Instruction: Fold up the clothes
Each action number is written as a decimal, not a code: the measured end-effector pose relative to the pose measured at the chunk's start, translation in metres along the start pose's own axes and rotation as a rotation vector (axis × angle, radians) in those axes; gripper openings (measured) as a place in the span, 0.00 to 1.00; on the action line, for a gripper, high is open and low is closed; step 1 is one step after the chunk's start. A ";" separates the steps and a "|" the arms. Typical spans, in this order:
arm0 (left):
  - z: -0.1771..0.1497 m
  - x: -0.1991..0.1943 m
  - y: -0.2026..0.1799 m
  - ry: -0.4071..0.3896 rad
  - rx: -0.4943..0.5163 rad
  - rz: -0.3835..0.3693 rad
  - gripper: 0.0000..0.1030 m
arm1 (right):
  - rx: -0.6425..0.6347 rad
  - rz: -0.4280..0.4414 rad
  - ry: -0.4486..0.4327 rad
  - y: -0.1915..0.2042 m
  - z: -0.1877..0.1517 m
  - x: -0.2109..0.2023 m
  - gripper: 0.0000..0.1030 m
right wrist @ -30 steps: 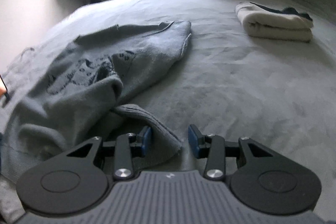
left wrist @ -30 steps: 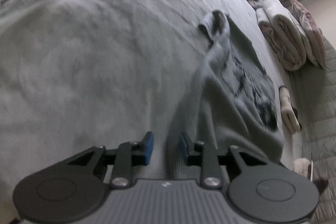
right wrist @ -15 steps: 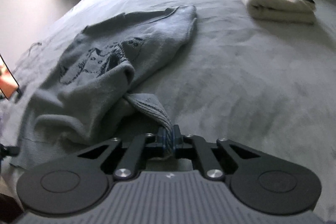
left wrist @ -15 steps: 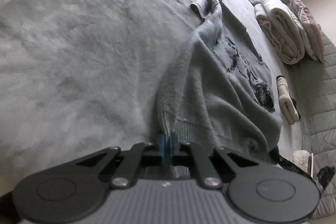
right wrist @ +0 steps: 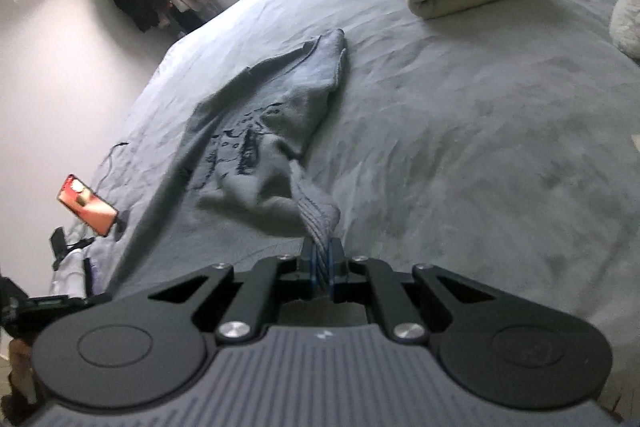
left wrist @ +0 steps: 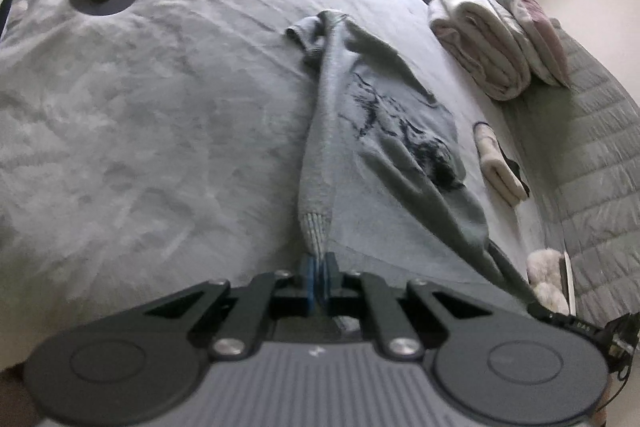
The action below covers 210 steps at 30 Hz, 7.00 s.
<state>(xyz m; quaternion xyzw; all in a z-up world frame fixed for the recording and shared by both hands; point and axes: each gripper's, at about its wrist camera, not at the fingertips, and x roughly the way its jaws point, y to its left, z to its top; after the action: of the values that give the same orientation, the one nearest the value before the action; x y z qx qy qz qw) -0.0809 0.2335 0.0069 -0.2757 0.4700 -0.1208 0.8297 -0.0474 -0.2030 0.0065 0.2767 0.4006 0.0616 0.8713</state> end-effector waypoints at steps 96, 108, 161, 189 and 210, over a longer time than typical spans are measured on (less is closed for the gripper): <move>0.179 0.145 0.046 -0.206 -0.226 -0.066 0.42 | -0.320 0.239 0.059 0.336 0.205 0.394 0.06; 0.181 0.141 0.045 -0.238 -0.230 -0.037 0.43 | -0.306 0.171 0.174 0.343 0.187 0.459 0.06; 0.139 0.125 -0.003 -0.245 -0.022 0.177 0.18 | 0.091 -0.076 -0.065 -0.001 0.135 0.182 0.43; 0.124 0.177 -0.059 -0.185 0.127 0.126 0.18 | 0.368 0.126 -0.102 -0.051 0.150 0.219 0.44; 0.135 0.168 -0.049 -0.153 0.041 0.087 0.18 | -0.026 0.139 0.109 0.108 0.148 0.307 0.17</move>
<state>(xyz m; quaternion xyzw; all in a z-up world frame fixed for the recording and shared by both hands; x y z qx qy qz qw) 0.1256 0.1627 -0.0301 -0.2464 0.4140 -0.0729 0.8732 0.2792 -0.0756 -0.0617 0.2885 0.4264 0.1420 0.8454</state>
